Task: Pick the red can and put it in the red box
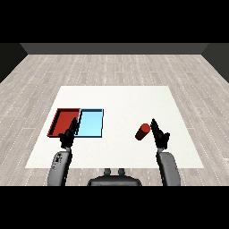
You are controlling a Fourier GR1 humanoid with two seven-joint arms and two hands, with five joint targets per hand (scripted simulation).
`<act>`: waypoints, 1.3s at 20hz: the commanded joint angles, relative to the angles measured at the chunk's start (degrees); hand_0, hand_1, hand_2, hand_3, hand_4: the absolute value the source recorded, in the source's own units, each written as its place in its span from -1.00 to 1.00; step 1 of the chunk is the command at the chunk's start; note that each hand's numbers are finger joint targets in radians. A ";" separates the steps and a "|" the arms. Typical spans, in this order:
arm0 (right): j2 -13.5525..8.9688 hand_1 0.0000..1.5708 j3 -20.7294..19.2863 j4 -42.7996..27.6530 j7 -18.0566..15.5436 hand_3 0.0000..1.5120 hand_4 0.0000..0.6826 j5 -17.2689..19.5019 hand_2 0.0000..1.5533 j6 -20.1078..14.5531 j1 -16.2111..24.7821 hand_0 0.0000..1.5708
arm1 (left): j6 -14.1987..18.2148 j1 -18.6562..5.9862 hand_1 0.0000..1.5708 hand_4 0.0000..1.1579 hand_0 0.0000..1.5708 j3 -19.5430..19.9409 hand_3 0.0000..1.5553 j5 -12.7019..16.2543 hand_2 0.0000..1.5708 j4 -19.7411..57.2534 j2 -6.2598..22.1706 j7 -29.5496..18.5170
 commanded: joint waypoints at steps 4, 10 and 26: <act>-6.04 -1.00 -7.07 -0.28 -3.64 -1.00 -1.00 -5.08 -1.00 7.04 3.28 -1.00 | 1.20 0.35 -1.00 -1.00 -1.00 0.77 -1.00 -0.97 -1.00 -0.35 -1.17 0.31; -6.07 -1.00 -10.11 -1.76 -15.70 -1.00 -1.00 -14.26 -1.00 15.97 3.72 -1.00 | -1.49 0.41 -1.00 -1.00 -1.00 4.02 -1.00 4.05 -1.00 -4.67 -2.09 -17.21; -7.98 -1.00 -15.40 10.55 -24.32 -1.00 -1.00 -12.30 -1.00 21.63 -0.30 -1.00 | -0.53 -0.40 -1.00 -1.00 -1.00 3.34 -1.00 2.60 -1.00 -2.44 -4.00 -20.07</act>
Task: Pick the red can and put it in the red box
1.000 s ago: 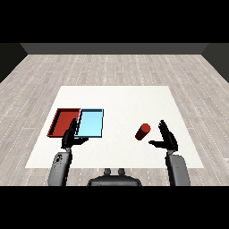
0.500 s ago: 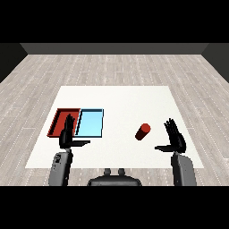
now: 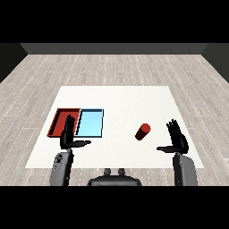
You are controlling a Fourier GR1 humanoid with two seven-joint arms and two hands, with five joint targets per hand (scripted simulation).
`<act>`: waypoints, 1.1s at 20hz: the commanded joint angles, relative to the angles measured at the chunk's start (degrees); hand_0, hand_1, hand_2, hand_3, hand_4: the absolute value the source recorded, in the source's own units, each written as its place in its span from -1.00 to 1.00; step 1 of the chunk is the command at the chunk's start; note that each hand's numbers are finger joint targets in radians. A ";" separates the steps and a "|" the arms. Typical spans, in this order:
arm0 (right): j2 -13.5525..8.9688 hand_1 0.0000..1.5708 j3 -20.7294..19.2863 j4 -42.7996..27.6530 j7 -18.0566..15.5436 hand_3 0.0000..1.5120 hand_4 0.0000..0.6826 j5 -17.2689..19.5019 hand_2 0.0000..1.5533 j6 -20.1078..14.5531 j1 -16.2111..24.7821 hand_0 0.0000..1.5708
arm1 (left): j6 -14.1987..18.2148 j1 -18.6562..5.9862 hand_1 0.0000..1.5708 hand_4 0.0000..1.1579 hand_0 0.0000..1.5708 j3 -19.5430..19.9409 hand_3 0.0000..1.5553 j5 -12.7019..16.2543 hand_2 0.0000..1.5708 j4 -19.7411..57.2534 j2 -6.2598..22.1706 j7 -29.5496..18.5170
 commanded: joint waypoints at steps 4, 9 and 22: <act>2.31 -1.00 0.90 0.83 -1.12 -1.00 -1.00 1.73 -1.00 -0.67 0.32 -1.00 | 0.77 4.24 -1.00 -1.00 -1.00 -1.89 -1.00 -1.21 -1.00 -6.96 -0.73 2.07; 3.15 -1.00 1.79 5.60 -5.47 -1.00 -1.00 4.96 -1.00 -0.30 -0.56 -1.00 | 3.26 0.21 -1.00 -1.00 -1.00 -3.27 -1.00 -3.91 -1.00 -0.75 -2.32 1.63; 3.84 -1.00 2.24 11.96 1.48 -1.00 -1.00 0.55 -1.00 -2.27 -9.29 -1.00 | -0.05 1.76 -1.00 -1.00 -1.00 -1.49 -1.00 -0.59 -1.00 1.58 -1.97 -3.45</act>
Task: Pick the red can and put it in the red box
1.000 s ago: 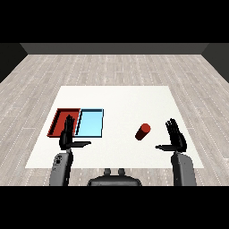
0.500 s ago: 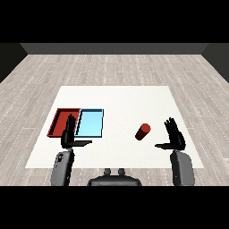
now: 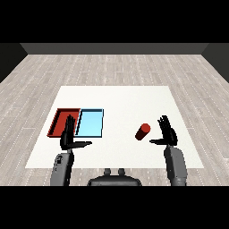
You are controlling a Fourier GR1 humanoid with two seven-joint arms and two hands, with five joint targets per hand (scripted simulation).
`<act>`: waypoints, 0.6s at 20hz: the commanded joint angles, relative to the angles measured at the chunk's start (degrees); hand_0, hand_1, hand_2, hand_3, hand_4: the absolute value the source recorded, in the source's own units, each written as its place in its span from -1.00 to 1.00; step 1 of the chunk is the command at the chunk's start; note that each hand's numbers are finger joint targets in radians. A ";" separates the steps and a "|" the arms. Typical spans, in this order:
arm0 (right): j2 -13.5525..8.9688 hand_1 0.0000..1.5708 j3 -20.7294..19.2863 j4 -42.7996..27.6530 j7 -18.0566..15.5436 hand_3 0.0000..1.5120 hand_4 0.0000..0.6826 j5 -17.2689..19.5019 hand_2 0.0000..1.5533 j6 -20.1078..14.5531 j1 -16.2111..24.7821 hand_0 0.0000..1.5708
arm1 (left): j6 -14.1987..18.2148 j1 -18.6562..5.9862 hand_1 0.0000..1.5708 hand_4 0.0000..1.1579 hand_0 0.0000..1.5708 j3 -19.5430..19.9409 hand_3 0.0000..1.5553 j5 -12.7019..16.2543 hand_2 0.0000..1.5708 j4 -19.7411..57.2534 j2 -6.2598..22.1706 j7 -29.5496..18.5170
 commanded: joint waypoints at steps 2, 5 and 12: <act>0.54 -1.00 0.20 2.14 -0.93 -1.00 -1.00 -0.67 -1.00 -0.25 0.09 -1.00 | -0.05 3.02 -1.00 -1.00 -1.00 -0.76 -1.00 -0.13 -1.00 -2.37 -0.74 -1.28; 3.30 -1.00 2.52 3.15 -4.11 -1.00 -1.00 0.87 -1.00 -0.71 1.51 -1.00 | -1.29 0.84 -1.00 -1.00 -1.00 0.66 -1.00 1.74 -1.00 -1.63 0.38 0.07; 3.94 -1.00 3.21 13.59 -9.01 -1.00 -1.00 1.97 -1.00 -1.91 -5.02 -1.00 | -0.67 -0.82 -1.00 -1.00 -1.00 0.83 -1.00 1.85 -1.00 -0.51 0.46 1.61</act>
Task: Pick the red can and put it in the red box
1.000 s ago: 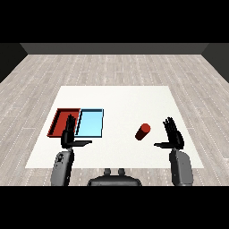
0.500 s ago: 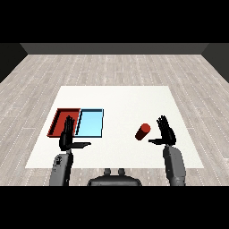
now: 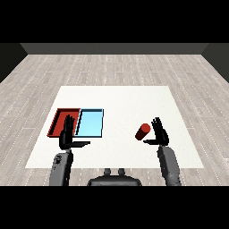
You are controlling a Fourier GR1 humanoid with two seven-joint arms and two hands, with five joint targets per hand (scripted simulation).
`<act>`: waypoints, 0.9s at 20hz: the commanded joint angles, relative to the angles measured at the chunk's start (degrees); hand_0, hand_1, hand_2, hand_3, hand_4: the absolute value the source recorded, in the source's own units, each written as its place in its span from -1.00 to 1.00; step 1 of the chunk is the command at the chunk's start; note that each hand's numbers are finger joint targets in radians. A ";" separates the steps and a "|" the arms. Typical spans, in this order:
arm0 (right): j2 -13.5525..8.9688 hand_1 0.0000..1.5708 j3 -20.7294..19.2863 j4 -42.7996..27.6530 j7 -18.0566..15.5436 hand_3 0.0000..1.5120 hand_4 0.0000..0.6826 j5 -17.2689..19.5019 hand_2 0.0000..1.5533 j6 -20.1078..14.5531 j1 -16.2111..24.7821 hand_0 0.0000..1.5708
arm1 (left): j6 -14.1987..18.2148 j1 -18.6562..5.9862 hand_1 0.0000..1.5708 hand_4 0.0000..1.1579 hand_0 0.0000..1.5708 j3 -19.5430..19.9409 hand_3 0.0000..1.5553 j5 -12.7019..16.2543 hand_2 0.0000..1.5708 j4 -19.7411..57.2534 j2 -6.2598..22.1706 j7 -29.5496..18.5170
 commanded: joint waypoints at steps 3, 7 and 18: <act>-0.70 -1.00 -0.81 6.00 -0.50 -1.00 -1.00 -1.78 -1.00 -0.06 -4.26 -1.00 | 0.27 -1.19 -1.00 -1.00 -1.00 1.33 -1.00 0.58 -1.00 -0.38 0.76 1.45; 3.02 -1.00 2.01 4.95 -1.23 -1.00 -1.00 0.39 -1.00 -4.35 -4.47 -1.00 | -1.78 0.08 -1.00 -1.00 -1.00 1.93 -1.00 2.34 -1.00 0.18 1.14 0.53; 1.28 -1.00 2.01 10.82 -2.45 -1.00 -1.00 -1.35 -1.00 -2.08 -7.79 -1.00 | 0.33 1.40 -1.00 -1.00 -1.00 -0.76 -1.00 -1.28 -1.00 1.27 -1.50 -3.25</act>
